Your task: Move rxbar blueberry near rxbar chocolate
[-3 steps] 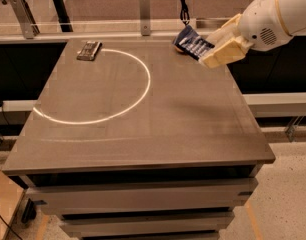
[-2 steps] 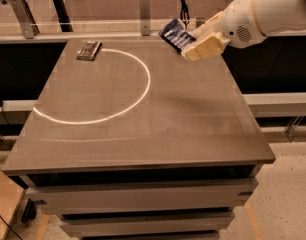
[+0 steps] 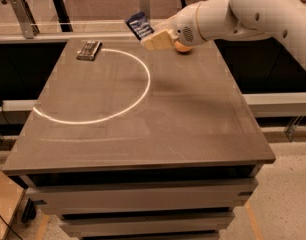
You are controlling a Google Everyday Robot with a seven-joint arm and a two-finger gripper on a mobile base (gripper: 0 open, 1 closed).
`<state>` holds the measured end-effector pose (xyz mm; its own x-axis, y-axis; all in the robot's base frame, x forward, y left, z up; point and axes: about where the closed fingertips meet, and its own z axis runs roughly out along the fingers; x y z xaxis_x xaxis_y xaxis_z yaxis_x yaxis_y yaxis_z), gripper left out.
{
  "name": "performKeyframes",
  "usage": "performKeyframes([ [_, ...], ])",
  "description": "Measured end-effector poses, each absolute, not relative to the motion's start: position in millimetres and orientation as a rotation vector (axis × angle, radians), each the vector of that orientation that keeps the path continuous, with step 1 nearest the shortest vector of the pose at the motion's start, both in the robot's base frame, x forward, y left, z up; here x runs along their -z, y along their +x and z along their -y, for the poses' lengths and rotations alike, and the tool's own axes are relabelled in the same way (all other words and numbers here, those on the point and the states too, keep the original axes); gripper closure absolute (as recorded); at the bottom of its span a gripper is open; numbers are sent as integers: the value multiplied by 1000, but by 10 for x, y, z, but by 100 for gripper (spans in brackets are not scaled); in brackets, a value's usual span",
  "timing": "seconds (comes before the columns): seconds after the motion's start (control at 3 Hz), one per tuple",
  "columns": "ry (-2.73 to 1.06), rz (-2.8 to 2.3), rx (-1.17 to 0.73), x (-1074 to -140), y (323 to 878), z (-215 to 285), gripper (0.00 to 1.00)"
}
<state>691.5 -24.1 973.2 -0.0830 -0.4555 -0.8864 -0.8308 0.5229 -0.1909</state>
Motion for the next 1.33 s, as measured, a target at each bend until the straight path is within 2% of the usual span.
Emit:
performKeyframes([
  [0.33,-1009,-1712,-543,-9540,7335,-190,100],
  [1.0,-1003,-1714,-558,-9478,7390,-264,100],
  [1.33,-1002,-1728,-598,-9284,7606,-533,100],
])
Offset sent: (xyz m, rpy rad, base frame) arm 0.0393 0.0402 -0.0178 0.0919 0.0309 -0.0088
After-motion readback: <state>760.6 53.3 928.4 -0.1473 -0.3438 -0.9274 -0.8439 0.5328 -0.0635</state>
